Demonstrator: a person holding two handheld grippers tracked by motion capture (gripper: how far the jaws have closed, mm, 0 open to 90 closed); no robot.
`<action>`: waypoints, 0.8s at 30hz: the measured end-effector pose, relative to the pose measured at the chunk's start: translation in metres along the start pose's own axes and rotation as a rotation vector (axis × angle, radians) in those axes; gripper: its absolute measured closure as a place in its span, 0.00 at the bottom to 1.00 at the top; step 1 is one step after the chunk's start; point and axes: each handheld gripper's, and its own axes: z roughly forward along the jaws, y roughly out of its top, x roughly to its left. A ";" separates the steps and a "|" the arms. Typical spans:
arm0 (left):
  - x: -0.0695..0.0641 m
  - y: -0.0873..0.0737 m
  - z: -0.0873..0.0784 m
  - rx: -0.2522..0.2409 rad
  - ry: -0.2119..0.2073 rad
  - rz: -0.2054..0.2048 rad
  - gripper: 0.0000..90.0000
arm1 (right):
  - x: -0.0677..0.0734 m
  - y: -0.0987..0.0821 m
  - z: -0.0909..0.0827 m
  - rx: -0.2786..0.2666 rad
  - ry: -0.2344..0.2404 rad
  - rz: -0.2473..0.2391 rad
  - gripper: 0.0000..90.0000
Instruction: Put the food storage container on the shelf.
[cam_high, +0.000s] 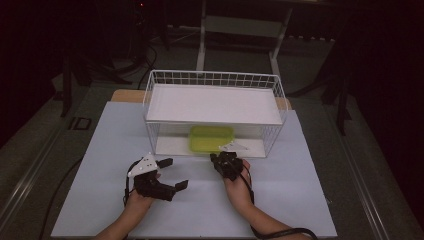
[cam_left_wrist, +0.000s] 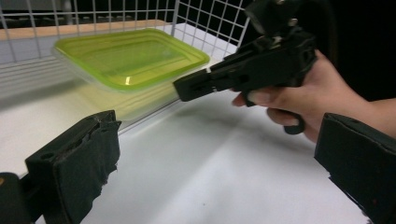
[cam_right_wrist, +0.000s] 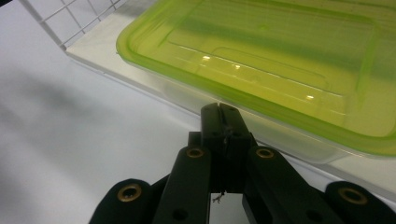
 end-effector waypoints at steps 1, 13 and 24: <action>0.000 0.000 0.000 0.005 0.002 0.002 0.01 | 0.000 0.000 0.001 -0.001 -0.004 -0.003 1.00; 0.001 -0.001 -0.001 0.000 -0.006 -0.009 0.01 | -0.007 0.010 0.019 -0.011 -0.034 0.007 1.00; 0.002 -0.002 -0.005 0.001 -0.001 -0.014 0.01 | -0.012 0.021 0.032 -0.021 -0.064 0.015 1.00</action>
